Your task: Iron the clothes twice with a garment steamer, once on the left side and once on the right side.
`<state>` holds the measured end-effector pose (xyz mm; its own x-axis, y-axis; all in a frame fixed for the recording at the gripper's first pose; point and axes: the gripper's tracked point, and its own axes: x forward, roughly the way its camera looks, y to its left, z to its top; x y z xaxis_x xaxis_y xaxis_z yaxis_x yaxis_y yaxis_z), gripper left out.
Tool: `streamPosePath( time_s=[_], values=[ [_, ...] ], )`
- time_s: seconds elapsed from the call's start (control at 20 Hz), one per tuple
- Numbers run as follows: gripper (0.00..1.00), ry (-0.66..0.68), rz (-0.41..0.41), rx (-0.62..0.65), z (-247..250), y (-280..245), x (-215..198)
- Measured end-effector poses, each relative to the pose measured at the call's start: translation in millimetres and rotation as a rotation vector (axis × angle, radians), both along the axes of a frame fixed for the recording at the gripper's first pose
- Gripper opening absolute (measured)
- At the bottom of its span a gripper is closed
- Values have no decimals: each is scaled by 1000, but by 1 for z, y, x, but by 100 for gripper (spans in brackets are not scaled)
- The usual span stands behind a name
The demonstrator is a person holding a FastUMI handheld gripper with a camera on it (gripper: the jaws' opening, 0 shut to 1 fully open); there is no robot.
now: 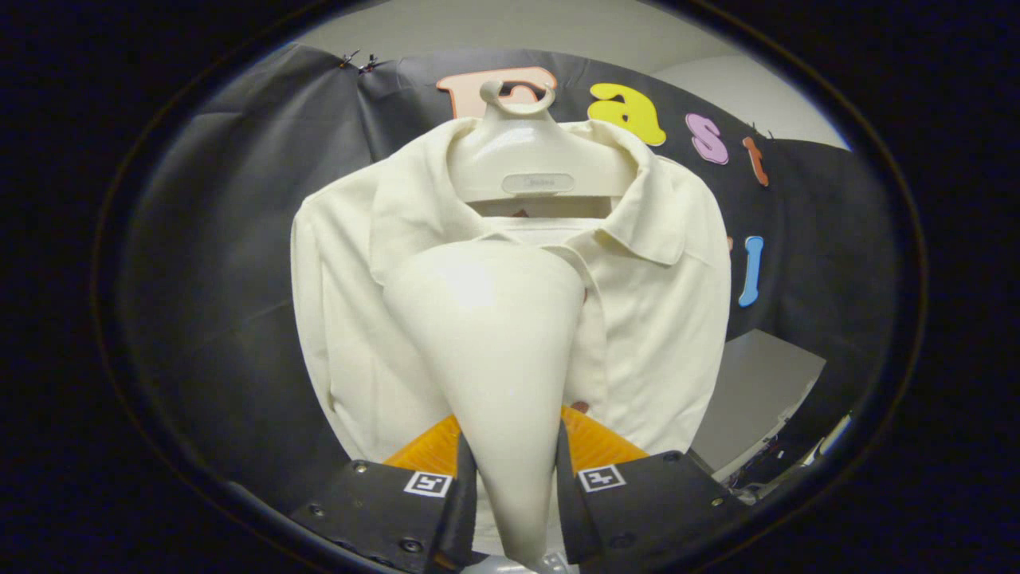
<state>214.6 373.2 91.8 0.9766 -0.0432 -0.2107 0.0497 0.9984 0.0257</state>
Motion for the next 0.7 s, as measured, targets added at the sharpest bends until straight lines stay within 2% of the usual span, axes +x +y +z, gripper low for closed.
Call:
streamPosePath(
  time_s=[0.7],
  values=[
    [43, 137, -35, -74, -131, 15, 8]
  ],
)
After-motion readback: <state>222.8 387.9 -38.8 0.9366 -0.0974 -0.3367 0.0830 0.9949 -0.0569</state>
